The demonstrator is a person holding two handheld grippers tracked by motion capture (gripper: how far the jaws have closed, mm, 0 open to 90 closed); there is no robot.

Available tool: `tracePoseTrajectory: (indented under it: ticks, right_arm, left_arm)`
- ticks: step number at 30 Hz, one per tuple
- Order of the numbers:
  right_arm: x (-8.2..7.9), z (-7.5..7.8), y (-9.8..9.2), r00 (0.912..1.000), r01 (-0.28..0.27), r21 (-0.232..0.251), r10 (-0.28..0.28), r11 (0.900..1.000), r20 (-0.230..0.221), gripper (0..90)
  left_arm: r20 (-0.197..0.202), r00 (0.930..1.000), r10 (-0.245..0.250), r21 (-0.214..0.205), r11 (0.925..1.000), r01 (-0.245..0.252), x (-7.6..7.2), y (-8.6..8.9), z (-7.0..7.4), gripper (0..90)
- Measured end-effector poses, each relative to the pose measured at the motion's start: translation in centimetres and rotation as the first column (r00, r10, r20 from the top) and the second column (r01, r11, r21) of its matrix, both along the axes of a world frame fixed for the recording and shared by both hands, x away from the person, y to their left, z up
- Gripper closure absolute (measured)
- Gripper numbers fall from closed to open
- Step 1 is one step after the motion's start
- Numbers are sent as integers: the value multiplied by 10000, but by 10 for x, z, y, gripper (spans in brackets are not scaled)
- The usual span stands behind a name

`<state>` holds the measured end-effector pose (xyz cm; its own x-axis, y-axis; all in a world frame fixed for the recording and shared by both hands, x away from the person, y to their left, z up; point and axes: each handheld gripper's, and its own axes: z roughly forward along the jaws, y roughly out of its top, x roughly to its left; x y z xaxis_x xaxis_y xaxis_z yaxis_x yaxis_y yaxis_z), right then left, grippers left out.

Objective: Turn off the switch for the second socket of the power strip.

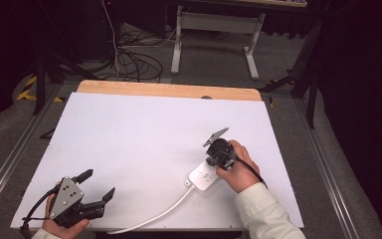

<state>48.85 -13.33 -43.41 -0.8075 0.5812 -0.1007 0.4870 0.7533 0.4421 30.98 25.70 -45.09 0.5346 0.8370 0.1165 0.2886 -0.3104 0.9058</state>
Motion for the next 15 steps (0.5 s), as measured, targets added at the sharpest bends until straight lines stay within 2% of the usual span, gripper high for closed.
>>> tracePoseTrajectory:
  ticks: [4,15]
  right_arm:
    - [-1,0,1,10000,33,-42,-33,10000,80,900]
    - [0,0,-1,9999,115,117,-114,9999,-63,900]
  left_arm:
    - [42,10000,9,-26,10000,-8,0,0,0,170]
    - [28,10000,-10,8,10000,10,0,0,0,170]
